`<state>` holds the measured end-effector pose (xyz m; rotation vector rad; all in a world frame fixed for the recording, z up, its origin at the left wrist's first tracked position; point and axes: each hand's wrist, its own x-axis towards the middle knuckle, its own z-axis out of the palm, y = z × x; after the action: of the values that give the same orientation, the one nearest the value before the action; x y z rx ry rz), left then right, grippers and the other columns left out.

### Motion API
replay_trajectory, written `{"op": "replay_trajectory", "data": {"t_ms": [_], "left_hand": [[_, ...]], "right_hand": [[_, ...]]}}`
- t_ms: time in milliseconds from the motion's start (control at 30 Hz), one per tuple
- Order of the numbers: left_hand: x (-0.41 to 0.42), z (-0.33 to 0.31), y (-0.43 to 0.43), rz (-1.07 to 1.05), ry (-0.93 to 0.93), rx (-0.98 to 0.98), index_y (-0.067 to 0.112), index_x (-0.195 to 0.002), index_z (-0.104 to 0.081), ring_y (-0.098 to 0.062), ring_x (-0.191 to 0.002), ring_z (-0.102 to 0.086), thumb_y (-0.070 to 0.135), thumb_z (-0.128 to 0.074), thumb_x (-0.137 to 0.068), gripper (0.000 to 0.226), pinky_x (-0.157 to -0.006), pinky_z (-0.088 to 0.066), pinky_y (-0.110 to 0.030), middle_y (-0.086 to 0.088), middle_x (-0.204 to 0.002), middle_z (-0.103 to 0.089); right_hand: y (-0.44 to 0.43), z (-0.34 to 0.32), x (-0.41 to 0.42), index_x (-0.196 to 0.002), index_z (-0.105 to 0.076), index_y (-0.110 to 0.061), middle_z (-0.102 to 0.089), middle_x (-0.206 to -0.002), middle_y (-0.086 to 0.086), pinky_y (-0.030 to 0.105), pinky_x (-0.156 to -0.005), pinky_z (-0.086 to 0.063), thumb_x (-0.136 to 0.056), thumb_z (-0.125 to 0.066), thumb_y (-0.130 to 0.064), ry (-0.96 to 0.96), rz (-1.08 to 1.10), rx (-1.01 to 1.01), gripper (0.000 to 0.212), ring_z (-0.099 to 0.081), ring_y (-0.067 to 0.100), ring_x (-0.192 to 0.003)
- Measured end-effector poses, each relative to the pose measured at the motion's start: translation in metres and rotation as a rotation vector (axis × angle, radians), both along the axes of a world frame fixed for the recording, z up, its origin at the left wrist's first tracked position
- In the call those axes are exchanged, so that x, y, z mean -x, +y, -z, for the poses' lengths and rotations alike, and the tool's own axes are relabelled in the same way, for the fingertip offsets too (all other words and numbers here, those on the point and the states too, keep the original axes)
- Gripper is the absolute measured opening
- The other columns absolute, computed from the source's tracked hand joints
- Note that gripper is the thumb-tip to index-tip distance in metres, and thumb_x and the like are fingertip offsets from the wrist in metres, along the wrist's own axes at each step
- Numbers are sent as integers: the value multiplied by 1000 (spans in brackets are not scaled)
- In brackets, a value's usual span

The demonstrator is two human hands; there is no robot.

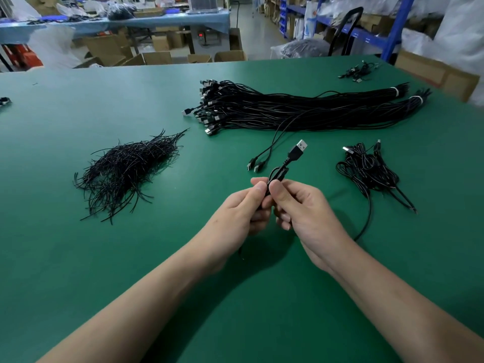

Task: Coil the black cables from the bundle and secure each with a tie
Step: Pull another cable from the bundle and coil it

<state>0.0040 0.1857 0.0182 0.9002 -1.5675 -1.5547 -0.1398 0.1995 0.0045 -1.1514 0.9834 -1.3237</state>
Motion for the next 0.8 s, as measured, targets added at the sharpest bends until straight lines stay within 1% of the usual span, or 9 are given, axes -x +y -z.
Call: {"op": "replay_trajectory", "data": {"t_ms": [133, 233, 267, 333, 400, 500, 567, 667, 800], "left_hand": [[1, 3, 1, 25, 17, -41, 17, -78, -44, -9, -58, -31, 35, -32, -111, 40, -53, -30, -18, 10, -65, -34], [1, 6, 0, 22, -43, -11, 16, -77, -50, -11, -59, -40, 39, -33, -110, 44, -56, -35, -20, 9, -63, -44], [0, 7, 0, 13, -83, 18, 16, -77, -54, -12, -58, -43, 40, -33, -110, 46, -56, -37, -20, 8, -63, -49], [-1, 8, -2, -2, -164, 82, 17, -78, -62, -13, -58, -50, 43, -34, -110, 49, -58, -41, -18, 6, -65, -57], [-2, 11, -2, -30, -259, 175, 20, -82, -69, -12, -59, -54, 45, -35, -109, 51, -59, -43, -20, 2, -67, -62], [-6, 14, -4, -138, -441, 354, 26, -75, -70, -9, -56, -54, 52, -36, -105, 52, -59, -45, -29, 3, -64, -65], [-13, 10, -12, -233, -521, 428, 32, -79, -70, -10, -60, -59, 52, -39, -103, 44, -64, -51, -32, 11, -66, -66], [-37, 0, -35, -456, -661, 523, 28, -98, -76, -10, -74, -67, 41, -56, -101, 24, -76, -57, -35, 14, -76, -72], [-88, -15, -69, -775, -878, 626, 31, -106, -77, -16, -82, -69, 34, -66, -95, 16, -78, -55, -33, 11, -88, -74]], "right_hand": [[0, 3, 0, -96, -78, -11, -65, -71, 0, 14, -50, -33, -85, -65, -46, 12, 73, 9, 39, -42, 3, -57], [0, 3, 0, -82, -74, -6, -67, -76, 19, 26, -55, -38, -88, -63, -43, 47, 85, 30, 39, -53, 11, -56], [-1, 3, 1, -80, -68, 3, -67, -69, 16, 29, -57, -39, -90, -62, -42, 45, 80, 41, 46, -56, 14, -53], [-2, 4, 2, -84, -60, 14, -56, -54, 2, 22, -55, -40, -93, -61, -39, 31, 86, 55, 54, -54, 12, -47], [-5, 5, 3, -83, -69, 3, -44, -54, -2, 15, -52, -37, -91, -62, -38, 6, 124, 40, 43, -43, 7, -49], [-8, 4, 5, -78, -76, -18, -35, -58, 0, 16, -51, -35, -91, -62, -38, -8, 144, 1, 28, -33, 8, -52], [-9, 4, 6, -77, -75, -21, -36, -56, -4, 17, -52, -35, -92, -61, -39, 22, 147, -14, 27, -33, 8, -52], [-8, 4, 8, -79, -75, -21, -41, -57, -4, 19, -57, -38, -96, -61, -36, 67, 131, -64, 27, -38, 8, -52], [-6, 6, 7, -82, -76, -20, -47, -61, -4, 26, -63, -43, -98, -60, -34, 119, 90, -133, 26, -44, 7, -55]]}}
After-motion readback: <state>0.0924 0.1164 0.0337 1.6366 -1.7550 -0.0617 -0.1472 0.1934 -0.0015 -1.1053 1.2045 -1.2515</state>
